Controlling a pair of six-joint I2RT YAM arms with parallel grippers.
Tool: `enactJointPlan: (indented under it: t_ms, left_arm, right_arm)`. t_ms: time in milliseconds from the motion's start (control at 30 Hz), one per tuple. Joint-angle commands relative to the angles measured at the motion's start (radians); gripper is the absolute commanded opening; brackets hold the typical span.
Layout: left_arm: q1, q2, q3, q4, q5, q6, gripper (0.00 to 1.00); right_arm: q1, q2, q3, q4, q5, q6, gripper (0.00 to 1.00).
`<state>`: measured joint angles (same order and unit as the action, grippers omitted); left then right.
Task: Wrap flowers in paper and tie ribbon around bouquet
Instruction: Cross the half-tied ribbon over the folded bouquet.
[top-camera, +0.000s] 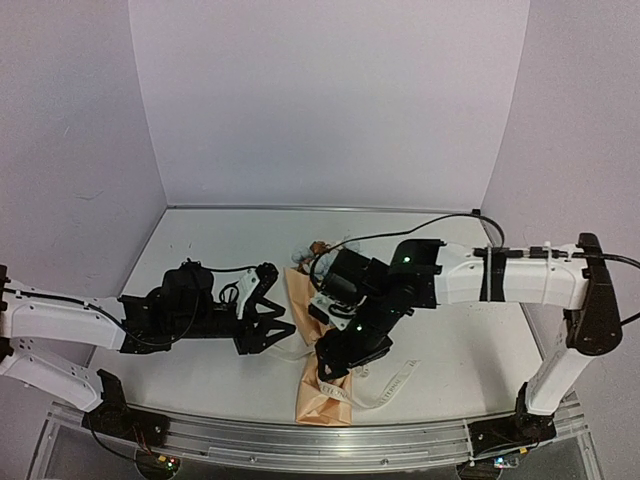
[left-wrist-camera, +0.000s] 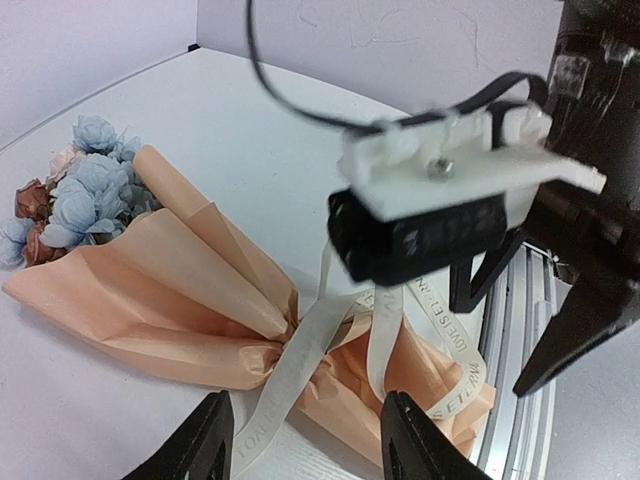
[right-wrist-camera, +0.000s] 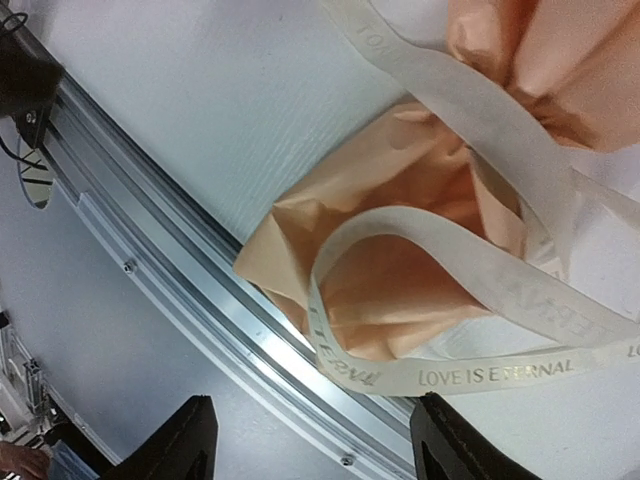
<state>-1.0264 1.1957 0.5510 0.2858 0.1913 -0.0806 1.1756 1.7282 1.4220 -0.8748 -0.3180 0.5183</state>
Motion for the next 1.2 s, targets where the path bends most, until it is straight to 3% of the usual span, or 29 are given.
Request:
enactJointPlan:
  t_ms: [0, 200, 533, 667, 833, 1033, 1167]
  left_arm:
    - [0.0, -0.012, 0.013, -0.004, 0.016, 0.005, 0.52]
    - [0.0, 0.003, 0.041, -0.018, 0.029, 0.025, 0.52]
    - [0.0, 0.021, 0.079, -0.061, 0.032, 0.043, 0.52]
    - [0.0, 0.024, 0.09, -0.075, 0.028, 0.048, 0.52]
    - [0.001, 0.038, 0.112, -0.082, 0.03, 0.057, 0.52]
    - [0.0, 0.101, 0.145, -0.075, 0.051, 0.076, 0.51]
    - [0.0, 0.158, 0.191, -0.082, 0.086, 0.079, 0.48]
  right_arm:
    - [-0.025, -0.167, -0.165, 0.019, 0.199, -0.009, 0.61]
    - [-0.062, -0.219, -0.382, 0.204, 0.302, 0.087, 0.46]
    - [-0.086, -0.09, -0.513, 0.594, 0.352, 0.132, 0.44]
    - [-0.086, -0.066, -0.525, 0.615, 0.375, 0.156, 0.38]
    - [-0.086, -0.089, -0.571, 0.617, 0.411, 0.187, 0.24]
    - [-0.085, -0.139, -0.574, 0.543, 0.405, 0.201, 0.0]
    - [-0.084, -0.191, -0.555, 0.464, 0.421, 0.184, 0.0]
